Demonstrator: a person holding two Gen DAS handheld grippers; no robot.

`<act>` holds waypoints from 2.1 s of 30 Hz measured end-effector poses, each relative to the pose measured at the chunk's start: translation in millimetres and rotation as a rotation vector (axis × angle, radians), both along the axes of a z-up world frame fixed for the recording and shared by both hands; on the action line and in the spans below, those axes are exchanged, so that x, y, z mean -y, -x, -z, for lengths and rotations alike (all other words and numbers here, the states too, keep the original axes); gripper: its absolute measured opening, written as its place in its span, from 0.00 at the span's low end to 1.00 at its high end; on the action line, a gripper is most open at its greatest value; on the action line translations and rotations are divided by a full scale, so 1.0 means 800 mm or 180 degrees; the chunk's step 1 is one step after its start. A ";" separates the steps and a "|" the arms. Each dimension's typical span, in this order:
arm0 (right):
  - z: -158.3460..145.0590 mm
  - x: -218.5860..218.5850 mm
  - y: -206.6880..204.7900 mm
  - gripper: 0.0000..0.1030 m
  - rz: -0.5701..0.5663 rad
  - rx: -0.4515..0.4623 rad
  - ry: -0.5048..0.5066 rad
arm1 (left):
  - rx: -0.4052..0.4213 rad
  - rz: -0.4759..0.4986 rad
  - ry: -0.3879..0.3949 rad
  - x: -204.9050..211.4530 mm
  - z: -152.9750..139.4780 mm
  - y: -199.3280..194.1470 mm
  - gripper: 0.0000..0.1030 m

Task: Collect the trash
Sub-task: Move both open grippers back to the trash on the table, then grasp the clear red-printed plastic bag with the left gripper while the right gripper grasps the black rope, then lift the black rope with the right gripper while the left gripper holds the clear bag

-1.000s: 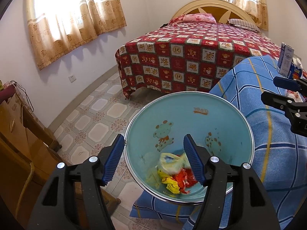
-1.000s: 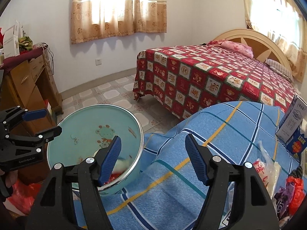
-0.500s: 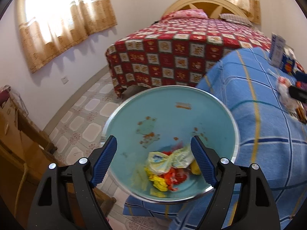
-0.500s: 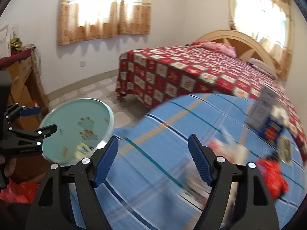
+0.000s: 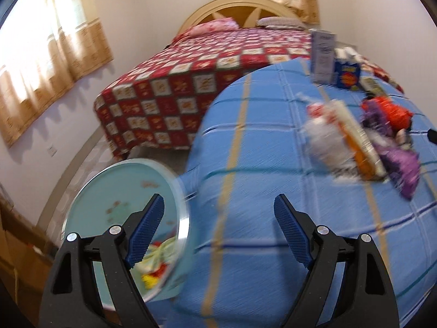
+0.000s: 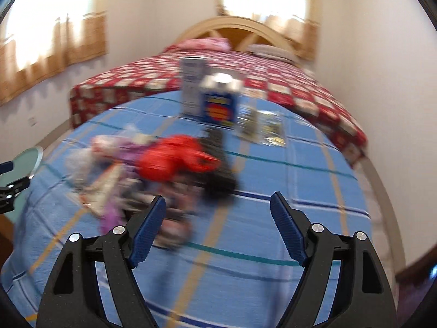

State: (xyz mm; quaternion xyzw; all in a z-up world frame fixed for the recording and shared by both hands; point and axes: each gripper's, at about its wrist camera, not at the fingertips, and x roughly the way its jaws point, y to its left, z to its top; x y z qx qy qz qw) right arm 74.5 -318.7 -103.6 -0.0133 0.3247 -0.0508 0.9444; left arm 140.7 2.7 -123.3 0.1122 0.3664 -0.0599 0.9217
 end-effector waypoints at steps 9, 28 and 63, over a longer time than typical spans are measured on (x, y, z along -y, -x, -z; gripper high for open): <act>0.021 0.077 0.008 0.75 0.0471 -0.0062 -0.0088 | 0.0071 0.0200 0.0093 0.095 -0.011 -0.033 0.79; 0.019 0.052 -0.084 0.58 0.0032 -0.0385 -0.0728 | -0.0166 0.0559 0.0174 0.108 0.001 -0.049 0.08; -0.018 0.056 -0.033 0.35 0.0038 -0.0073 -0.0686 | 0.0151 0.0325 0.0297 0.010 -0.040 -0.002 0.07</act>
